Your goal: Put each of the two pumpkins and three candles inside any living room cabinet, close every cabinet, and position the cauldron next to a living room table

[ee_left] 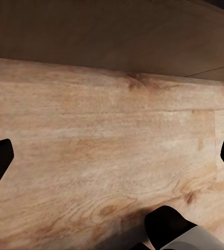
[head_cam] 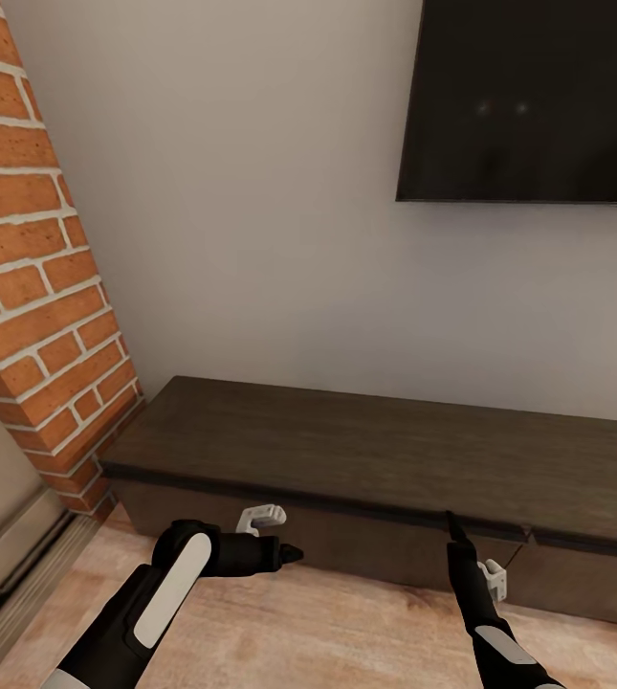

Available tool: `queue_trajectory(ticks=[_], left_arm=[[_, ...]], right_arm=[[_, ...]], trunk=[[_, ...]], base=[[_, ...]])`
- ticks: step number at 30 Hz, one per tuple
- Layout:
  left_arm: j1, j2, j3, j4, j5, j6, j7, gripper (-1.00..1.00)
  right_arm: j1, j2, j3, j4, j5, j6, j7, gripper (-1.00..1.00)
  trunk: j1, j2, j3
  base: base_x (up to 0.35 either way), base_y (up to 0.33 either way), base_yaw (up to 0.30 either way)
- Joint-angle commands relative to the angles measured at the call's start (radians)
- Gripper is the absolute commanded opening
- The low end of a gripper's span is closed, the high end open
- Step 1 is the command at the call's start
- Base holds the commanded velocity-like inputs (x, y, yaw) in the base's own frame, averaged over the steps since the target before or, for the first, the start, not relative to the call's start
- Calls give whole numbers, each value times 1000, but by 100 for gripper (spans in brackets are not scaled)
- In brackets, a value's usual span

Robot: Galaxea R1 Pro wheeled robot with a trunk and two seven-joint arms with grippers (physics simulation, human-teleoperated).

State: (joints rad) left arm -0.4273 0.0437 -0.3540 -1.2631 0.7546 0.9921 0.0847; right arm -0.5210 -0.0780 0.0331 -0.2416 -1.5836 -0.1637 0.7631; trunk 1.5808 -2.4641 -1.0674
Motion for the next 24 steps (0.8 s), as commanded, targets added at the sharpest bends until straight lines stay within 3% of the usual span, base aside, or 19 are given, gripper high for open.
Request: queue_trajectory(ticks=[1,24], left_arm=[[-1,1,-2,-1,9,2,9,100],[-1,1,-2,-1,9,2,9,100]], right_arm=[[-1,0,4,1,-3,-5,2,100],[-1,0,8,1,-3,-5,0,100]], trunk=[[0,0,-1],[0,0,-1]], base=[[0,0,0],[0,0,0]])
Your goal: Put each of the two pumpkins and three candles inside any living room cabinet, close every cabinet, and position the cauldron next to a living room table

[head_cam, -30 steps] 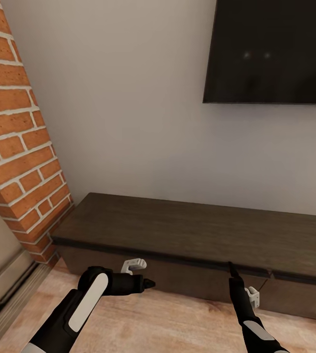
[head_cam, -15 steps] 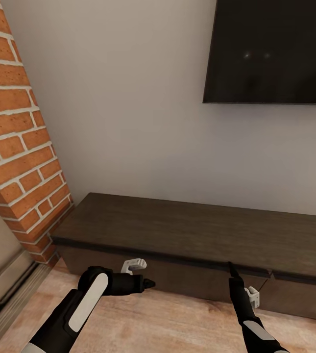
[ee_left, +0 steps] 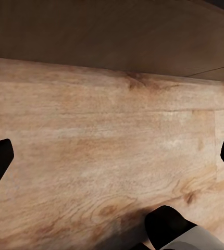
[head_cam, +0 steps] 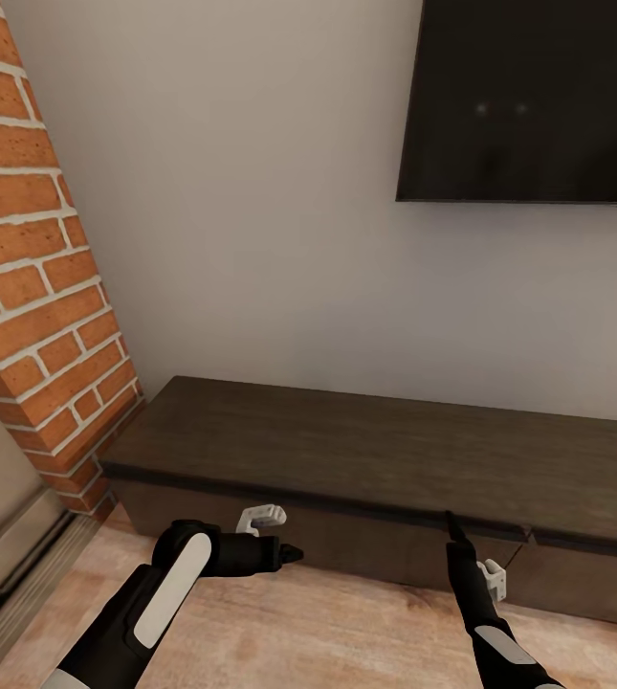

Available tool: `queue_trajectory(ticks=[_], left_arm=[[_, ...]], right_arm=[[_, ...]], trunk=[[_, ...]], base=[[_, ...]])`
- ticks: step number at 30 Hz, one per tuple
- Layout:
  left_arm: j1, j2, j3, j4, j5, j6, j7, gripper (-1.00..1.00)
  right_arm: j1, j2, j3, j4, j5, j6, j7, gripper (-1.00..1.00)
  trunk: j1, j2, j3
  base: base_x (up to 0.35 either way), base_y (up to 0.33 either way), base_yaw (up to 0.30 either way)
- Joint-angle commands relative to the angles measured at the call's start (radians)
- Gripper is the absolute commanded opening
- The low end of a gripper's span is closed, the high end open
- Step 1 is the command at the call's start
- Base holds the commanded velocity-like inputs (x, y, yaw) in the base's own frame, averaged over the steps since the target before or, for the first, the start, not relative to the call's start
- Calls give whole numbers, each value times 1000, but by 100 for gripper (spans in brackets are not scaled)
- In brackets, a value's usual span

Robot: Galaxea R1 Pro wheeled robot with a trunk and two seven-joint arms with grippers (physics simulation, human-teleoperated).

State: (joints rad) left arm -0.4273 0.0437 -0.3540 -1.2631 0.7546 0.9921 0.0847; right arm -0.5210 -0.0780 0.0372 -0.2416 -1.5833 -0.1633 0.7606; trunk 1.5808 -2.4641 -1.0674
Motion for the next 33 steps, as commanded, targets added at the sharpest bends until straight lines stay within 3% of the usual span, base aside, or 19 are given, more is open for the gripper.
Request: queue_trajectory(ticks=[1,4,5,33], left_arm=[[-1,1,-2,-1,9,2,9,100],[-1,1,-2,0,9,2,9,100],[0,1,-2,0,9,2,9,100],[-1,-1,-2,1,9,2,9,100]], right_arm=[[-1,0,4,1,-3,-5,2,100],[-1,0,5,1,-3,-4,2,100],[-1,0,4,1,-3,-4,2,-100],[-1,0,4,1,-3,-5,-4,-100]], trunk=[[0,0,-1],[0,0,-1],[0,0,-1],[0,0,-1]], base=[[0,0,0],[0,0,0],[0,0,0],[-10,0,0]])
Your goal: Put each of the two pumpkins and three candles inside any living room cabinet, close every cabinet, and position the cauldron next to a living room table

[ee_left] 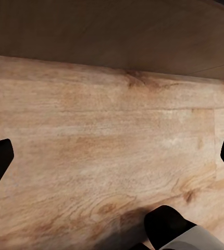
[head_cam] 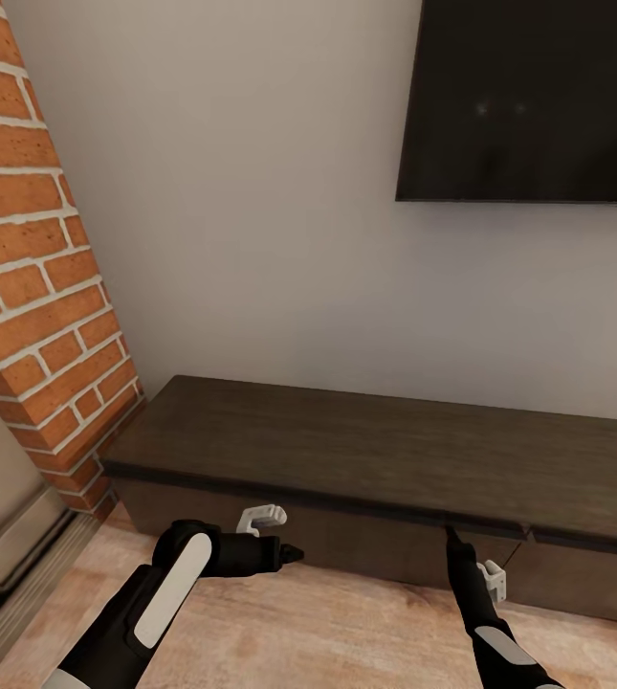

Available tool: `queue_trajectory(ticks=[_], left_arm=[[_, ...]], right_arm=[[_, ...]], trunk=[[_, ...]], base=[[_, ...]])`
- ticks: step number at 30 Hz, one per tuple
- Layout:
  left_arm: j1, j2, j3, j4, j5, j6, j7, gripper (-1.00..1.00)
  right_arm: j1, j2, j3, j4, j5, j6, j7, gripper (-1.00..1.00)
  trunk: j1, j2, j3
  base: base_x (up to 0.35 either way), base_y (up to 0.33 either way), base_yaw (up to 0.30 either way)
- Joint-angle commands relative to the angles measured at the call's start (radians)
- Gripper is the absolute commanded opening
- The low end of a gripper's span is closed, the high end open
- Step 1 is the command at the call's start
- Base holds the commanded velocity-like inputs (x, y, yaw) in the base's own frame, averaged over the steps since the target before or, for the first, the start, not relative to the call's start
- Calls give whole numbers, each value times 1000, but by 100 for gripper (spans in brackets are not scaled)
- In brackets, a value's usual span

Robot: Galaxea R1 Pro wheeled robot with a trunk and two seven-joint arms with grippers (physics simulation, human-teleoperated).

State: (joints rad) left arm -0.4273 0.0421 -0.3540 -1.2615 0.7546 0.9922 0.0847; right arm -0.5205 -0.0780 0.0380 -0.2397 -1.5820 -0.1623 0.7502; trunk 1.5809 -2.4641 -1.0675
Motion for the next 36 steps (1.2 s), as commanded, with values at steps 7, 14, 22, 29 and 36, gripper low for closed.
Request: queue_trajectory(ticks=[7,14,22,29,36], left_arm=[[-1,1,-2,-1,9,2,9,100],[-1,1,-2,-1,9,1,9,100],[0,1,-11,-1,9,1,9,100],[-1,1,-17,-1,9,0,9,100],[-1,1,-17,-1,9,0,9,100]], right_arm=[[-1,0,3,-1,-4,-6,3,-100],[-1,0,3,-1,-4,-6,3,-100],[-1,0,3,-1,-4,-6,3,-100],[-1,0,3,-1,-4,-6,3,-100],[-1,0,3,-1,-4,-6,3,-100]], trunk=[[0,0,-1],[0,0,-1],[0,0,-1],[0,0,-1],[0,0,-1]], base=[[0,0,0],[-15,0,0],[-28,0,0],[-98,0,0],[-103,0,0]])
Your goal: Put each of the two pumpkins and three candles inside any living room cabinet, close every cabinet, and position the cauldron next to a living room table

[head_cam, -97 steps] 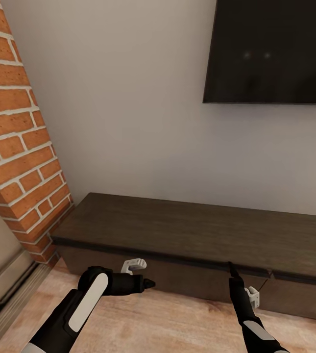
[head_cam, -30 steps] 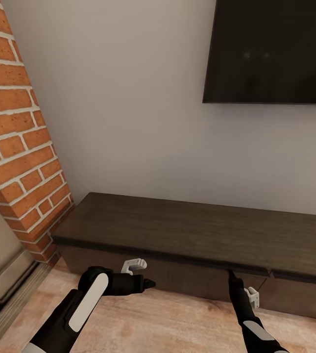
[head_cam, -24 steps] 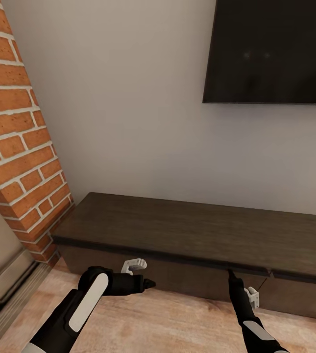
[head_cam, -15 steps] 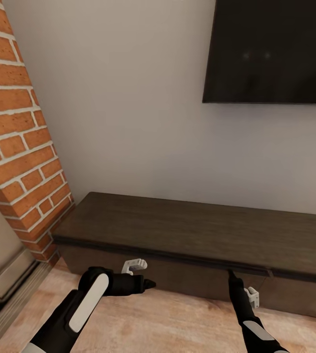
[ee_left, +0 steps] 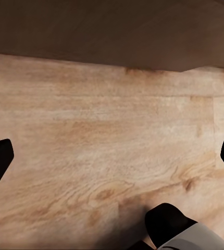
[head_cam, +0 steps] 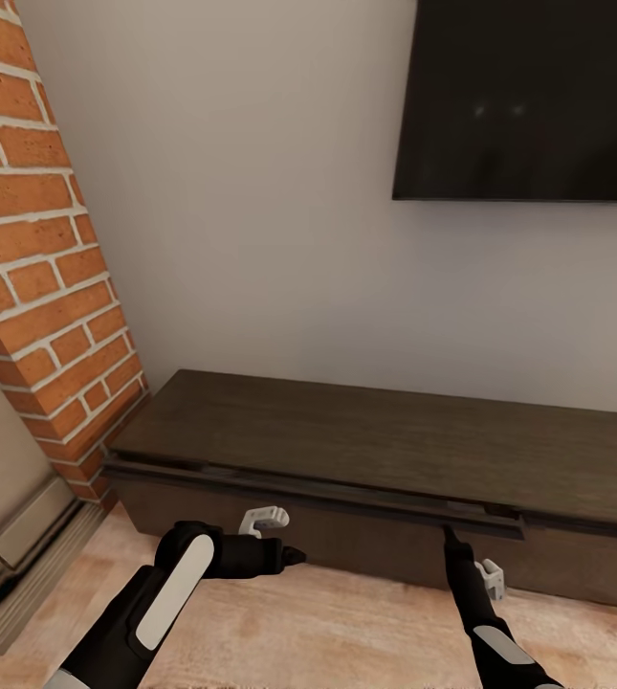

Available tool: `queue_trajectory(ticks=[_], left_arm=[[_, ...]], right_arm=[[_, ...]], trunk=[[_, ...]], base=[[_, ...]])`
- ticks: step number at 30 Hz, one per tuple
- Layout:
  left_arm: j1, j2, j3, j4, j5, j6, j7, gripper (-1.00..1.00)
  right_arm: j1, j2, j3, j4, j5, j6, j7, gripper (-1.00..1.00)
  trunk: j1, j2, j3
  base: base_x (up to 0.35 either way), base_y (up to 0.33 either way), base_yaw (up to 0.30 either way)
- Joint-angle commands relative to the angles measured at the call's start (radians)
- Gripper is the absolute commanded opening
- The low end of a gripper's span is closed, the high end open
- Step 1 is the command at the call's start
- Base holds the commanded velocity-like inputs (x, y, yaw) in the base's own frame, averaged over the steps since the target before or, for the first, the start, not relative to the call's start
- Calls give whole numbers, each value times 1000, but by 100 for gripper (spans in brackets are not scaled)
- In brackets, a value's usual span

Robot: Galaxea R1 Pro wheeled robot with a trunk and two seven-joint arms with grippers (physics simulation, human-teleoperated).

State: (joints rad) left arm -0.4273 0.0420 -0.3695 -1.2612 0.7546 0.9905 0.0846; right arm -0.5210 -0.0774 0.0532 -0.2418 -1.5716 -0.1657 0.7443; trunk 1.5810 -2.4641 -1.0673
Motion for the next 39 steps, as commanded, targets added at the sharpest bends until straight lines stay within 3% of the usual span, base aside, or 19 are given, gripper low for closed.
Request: queue_trajectory(ticks=[1,39], left_arm=[[-1,1,-2,-1,9,2,9,100],[-1,1,-2,-1,8,2,9,100]], right_arm=[[-1,-1,-12,1,-15,-3,9,-100],[-1,-1,-12,1,-15,-3,9,-100]], trunk=[[0,0,-1],[0,0,-1]], base=[[-101,0,0],[-91,0,0]])
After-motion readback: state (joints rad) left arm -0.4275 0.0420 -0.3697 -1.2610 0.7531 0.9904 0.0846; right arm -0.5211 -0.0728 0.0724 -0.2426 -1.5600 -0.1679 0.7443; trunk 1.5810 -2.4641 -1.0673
